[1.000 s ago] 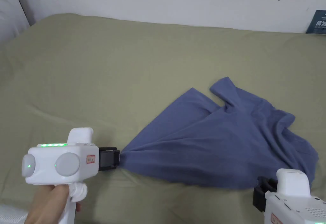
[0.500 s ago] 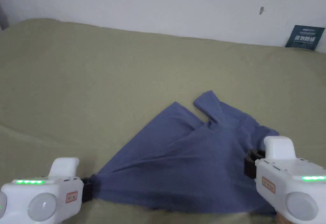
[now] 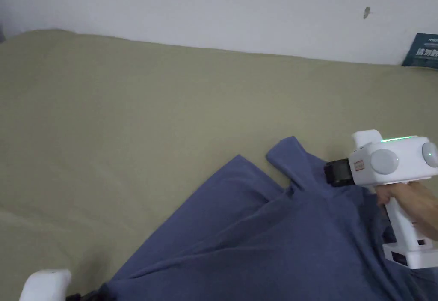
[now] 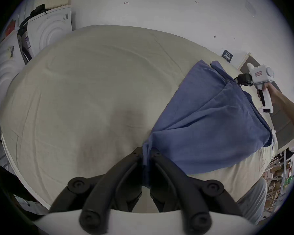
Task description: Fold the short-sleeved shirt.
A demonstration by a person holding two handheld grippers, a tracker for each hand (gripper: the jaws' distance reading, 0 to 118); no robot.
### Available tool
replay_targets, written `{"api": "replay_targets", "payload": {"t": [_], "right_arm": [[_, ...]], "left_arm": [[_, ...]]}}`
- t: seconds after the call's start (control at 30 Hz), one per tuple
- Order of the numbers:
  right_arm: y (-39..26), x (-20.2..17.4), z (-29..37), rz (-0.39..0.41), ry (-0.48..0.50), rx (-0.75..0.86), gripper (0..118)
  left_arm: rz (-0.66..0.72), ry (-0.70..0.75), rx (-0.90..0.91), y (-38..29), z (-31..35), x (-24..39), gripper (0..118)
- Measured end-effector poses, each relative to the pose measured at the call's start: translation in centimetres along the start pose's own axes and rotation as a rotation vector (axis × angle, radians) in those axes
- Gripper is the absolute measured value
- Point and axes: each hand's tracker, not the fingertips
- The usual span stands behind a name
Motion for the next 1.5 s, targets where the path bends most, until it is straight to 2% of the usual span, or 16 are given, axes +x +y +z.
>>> {"api": "replay_targets", "payload": {"t": [0.03, 0.13, 0.17, 0.2, 0.23, 0.27, 0.3, 0.33, 0.4, 0.43, 0.53, 0.8, 0.97, 1.07, 1.33, 1.5], "right_arm": [[0.3, 0.1, -0.8, 0.005, -0.003, 0.011, 107], [-0.4, -0.2, -2.4, 0.047, -0.001, -0.139, 104], [-0.3, -0.1, -2.3, 0.005, 0.014, -0.105, 94], [-0.1, -0.1, -2.1, -0.047, 0.015, -0.120, 56], [-0.3, 0.0, -1.5, -0.074, 0.078, -0.109, 11], [-0.4, -0.2, -0.8, -0.078, 0.133, -0.067, 8], [-0.6, -0.9, -0.1, -0.068, 0.105, -0.029, 8], [-1.0, -1.7, 1.1, -0.053, 0.030, 0.015, 8], [-2.0, -1.1, 4.0, -0.013, 0.071, 0.042, 8], [-2.4, -0.9, 5.8, -0.002, 0.047, 0.069, 8], [-4.1, 0.4, 12.8, -0.056, 0.034, 0.211, 8], [-6.9, 4.9, 31.6, -0.093, -0.008, 0.482, 8], [-7.5, 7.3, 41.4, -0.105, -0.106, 0.629, 8], [-6.8, 8.5, 44.7, -0.125, -0.155, 0.667, 8], [-1.8, 10.4, 48.5, -0.204, -0.185, 0.741, 8], [4.2, 10.8, 48.6, -0.197, -0.234, 0.765, 8]], "left_arm": [[0.001, 0.001, -0.001, 0.0, 0.0, 0.2, 8], [-0.007, -0.003, -0.010, 0.1, -0.9, -1.5, 8], [-0.010, -0.002, -0.012, 0.2, -1.0, -1.4, 8], [-0.015, 0.001, -0.015, 0.3, -1.1, -1.3, 8], [-0.018, 0.001, -0.015, 0.3, -1.1, -1.2, 8], [-0.016, 0.000, -0.017, 0.3, -1.2, -1.2, 8], [-0.014, 0.001, -0.018, 0.4, -1.2, -1.2, 8], [-0.013, 0.002, -0.017, 0.3, -1.1, -1.1, 8], [-0.007, 0.002, -0.019, 0.5, -0.9, -1.0, 8], [-0.009, 0.002, -0.021, 0.8, -0.6, -1.0, 8], [-0.038, 0.006, 0.018, 1.5, 1.5, -0.5, 8], [-0.060, -0.057, 0.239, 7.8, 10.5, 2.2, 8], [-0.081, -0.059, 0.373, 14.5, 16.7, 4.2, 8], [-0.107, -0.040, 0.410, 18.7, 19.5, 5.6, 7], [-0.186, 0.121, 0.503, 27.7, 24.5, 9.2, 7], [-0.192, 0.186, 0.531, 32.0, 25.4, 10.9, 7]]}}
